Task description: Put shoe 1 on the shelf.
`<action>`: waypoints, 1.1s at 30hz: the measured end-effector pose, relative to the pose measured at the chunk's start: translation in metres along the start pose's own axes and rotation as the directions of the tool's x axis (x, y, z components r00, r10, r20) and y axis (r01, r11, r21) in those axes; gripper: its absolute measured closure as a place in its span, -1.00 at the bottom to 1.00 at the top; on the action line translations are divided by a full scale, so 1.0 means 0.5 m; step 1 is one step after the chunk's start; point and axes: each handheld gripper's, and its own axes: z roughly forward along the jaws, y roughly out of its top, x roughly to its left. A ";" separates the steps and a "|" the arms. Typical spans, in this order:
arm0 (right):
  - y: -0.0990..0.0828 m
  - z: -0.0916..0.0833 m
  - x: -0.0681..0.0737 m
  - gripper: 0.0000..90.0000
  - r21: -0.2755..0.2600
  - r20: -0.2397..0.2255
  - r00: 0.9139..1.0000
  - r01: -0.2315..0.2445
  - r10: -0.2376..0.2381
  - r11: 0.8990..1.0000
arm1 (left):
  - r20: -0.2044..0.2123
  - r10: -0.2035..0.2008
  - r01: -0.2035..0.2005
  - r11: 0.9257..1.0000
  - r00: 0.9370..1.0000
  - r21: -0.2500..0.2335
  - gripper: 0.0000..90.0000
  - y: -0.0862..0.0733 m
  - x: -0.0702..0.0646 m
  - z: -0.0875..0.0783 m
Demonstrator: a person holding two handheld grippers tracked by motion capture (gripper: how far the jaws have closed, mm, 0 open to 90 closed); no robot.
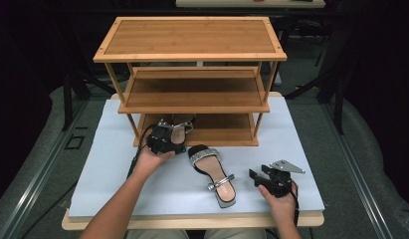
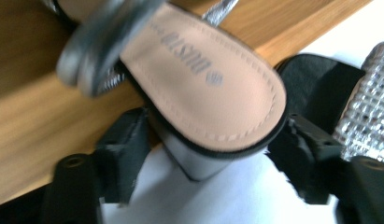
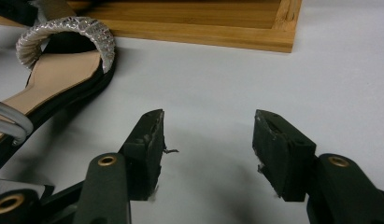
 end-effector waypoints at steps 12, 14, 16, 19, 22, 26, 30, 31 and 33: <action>0.017 -0.014 0.027 -0.05 -0.015 0.030 0.997 0.070 -0.070 0.997 | 0.041 -0.030 0.030 0.999 0.999 -0.015 -0.30 -0.094 -0.025 -0.089; 0.028 -0.019 0.038 -0.06 -0.002 0.043 0.994 0.096 -0.096 0.995 | 0.057 -0.036 0.037 0.999 0.998 -0.020 -0.25 -0.117 -0.033 -0.109; 0.040 -0.024 0.050 -0.06 0.002 0.043 0.992 0.119 -0.119 0.993 | 0.044 -0.031 0.032 0.999 0.999 -0.026 -0.24 -0.144 -0.039 -0.127; 0.056 -0.025 0.071 -0.06 0.041 0.004 0.988 0.157 -0.157 0.987 | 0.024 -0.016 0.017 0.999 1.000 -0.031 -0.23 -0.181 -0.042 -0.147; 0.077 -0.025 0.094 -0.06 0.096 -0.040 0.979 0.205 -0.202 0.974 | 0.014 -0.009 0.009 0.998 1.000 -0.054 -0.23 -0.208 -0.034 -0.162; 0.128 -0.021 0.129 -0.07 0.126 -0.045 0.974 0.226 -0.222 0.966 | -0.010 0.011 -0.011 0.998 1.000 -0.055 -0.23 -0.222 -0.028 -0.156; 0.180 0.001 0.162 -0.01 0.238 -0.145 0.971 0.221 -0.190 0.946 | -0.009 0.027 -0.027 0.999 1.000 -0.040 -0.23 -0.226 -0.029 -0.139; 0.189 0.009 0.171 -0.02 0.278 -0.157 0.970 0.224 -0.186 0.934 | -0.007 0.030 -0.030 0.999 1.000 -0.035 -0.23 -0.227 -0.029 -0.138; 0.202 0.025 0.186 -0.08 0.338 -0.205 0.964 0.230 -0.168 0.913 | -0.012 0.026 -0.027 0.999 1.000 -0.030 -0.23 -0.230 -0.028 -0.135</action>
